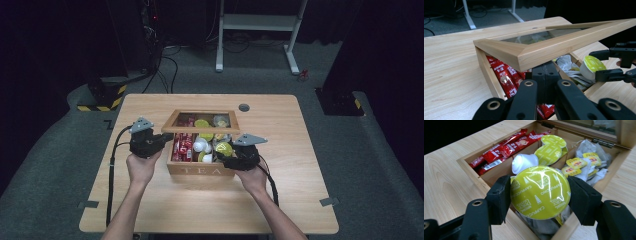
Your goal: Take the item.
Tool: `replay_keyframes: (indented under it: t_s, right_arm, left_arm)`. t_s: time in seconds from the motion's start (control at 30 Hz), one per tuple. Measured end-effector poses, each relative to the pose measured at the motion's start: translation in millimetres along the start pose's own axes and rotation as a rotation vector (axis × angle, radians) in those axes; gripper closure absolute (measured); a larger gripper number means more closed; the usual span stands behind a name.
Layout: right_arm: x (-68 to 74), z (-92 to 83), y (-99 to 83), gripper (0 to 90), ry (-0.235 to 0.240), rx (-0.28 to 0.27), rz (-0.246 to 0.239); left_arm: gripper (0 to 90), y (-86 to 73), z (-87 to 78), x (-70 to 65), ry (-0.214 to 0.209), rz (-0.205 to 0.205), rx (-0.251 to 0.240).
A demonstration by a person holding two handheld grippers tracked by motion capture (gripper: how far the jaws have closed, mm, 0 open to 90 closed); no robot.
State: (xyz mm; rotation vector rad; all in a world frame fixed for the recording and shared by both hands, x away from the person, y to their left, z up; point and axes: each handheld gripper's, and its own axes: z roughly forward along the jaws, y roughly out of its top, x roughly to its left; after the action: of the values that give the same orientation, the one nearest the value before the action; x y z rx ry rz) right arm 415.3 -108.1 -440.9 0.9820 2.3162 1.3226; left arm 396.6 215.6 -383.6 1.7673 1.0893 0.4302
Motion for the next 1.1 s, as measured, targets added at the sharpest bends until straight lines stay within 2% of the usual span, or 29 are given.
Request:
replay_keyframes:
  t_s: [0.4, 1.03, 1.1]
  right_arm:
    - [-14.4, -18.7, -2.8, 38.3, -0.035, -0.015, 0.022]
    - [-53.6, -55.3, -13.8, 38.3, -0.135, -0.039, 0.100]
    - [-56.3, -56.5, -14.8, 38.3, -0.143, -0.039, 0.095]
  left_arm:
    - [89.8, -1.9, -1.3, 0.5, -0.013, -0.017, -0.006]
    - [89.8, -2.8, 2.5, -0.3, -0.015, -0.018, -0.004]
    - [89.7, -2.9, 2.5, -0.4, -0.016, -0.019, -0.002]
